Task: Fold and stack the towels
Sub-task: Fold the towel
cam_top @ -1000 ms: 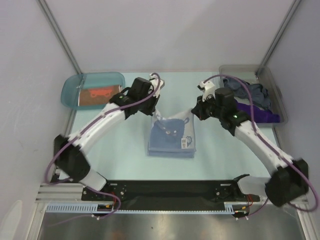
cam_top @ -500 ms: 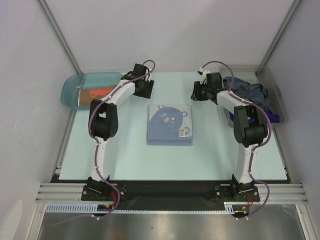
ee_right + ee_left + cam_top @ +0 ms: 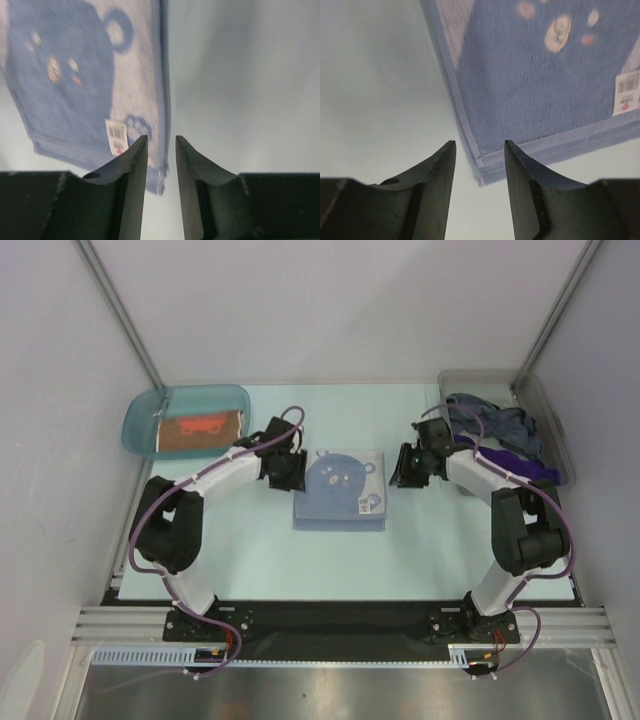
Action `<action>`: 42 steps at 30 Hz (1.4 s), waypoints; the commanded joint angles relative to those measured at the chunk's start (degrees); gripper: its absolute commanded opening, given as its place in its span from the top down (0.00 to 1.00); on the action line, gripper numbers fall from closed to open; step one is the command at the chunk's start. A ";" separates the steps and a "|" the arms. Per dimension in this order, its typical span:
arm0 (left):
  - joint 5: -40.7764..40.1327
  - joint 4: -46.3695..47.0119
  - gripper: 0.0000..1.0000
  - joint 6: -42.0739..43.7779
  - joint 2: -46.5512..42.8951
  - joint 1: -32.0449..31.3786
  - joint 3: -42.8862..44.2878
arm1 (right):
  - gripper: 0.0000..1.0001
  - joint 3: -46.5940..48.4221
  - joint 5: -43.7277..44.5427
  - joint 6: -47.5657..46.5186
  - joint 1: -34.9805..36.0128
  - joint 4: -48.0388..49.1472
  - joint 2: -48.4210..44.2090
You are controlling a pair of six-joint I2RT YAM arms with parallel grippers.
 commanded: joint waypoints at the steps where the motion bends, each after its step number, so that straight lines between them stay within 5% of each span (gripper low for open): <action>1: 1.13 4.40 0.51 -6.52 -2.58 -3.20 -5.66 | 0.65 -6.11 -1.16 3.73 0.99 0.11 -4.03; 14: -2.91 7.13 0.57 -10.56 -0.38 -5.05 -13.05 | 0.66 -18.60 -1.25 10.68 6.17 10.92 -6.59; 19: -2.92 7.31 0.68 -10.74 -0.30 -5.05 -13.67 | 0.68 -18.34 0.42 10.59 6.70 10.31 -6.59; 27: -5.11 4.41 0.92 -10.48 -0.12 -5.05 -11.30 | 0.87 -17.46 2.18 9.89 7.23 9.17 -7.20; 30: -5.73 2.48 0.89 -10.30 -0.12 -5.13 -9.80 | 0.90 -16.76 2.62 9.45 7.67 8.64 -7.20; 33: -6.52 1.16 0.72 -10.04 -0.03 -5.40 -8.57 | 0.92 -16.58 2.71 9.45 8.11 8.64 -6.68; 37: -5.64 1.51 0.80 -10.13 -0.30 -5.84 -8.39 | 0.93 -16.50 2.62 9.53 8.81 9.08 -5.98; 42: -6.26 0.89 0.75 -10.39 1.11 -6.01 -8.13 | 0.93 -16.15 2.97 9.36 9.08 8.99 -5.80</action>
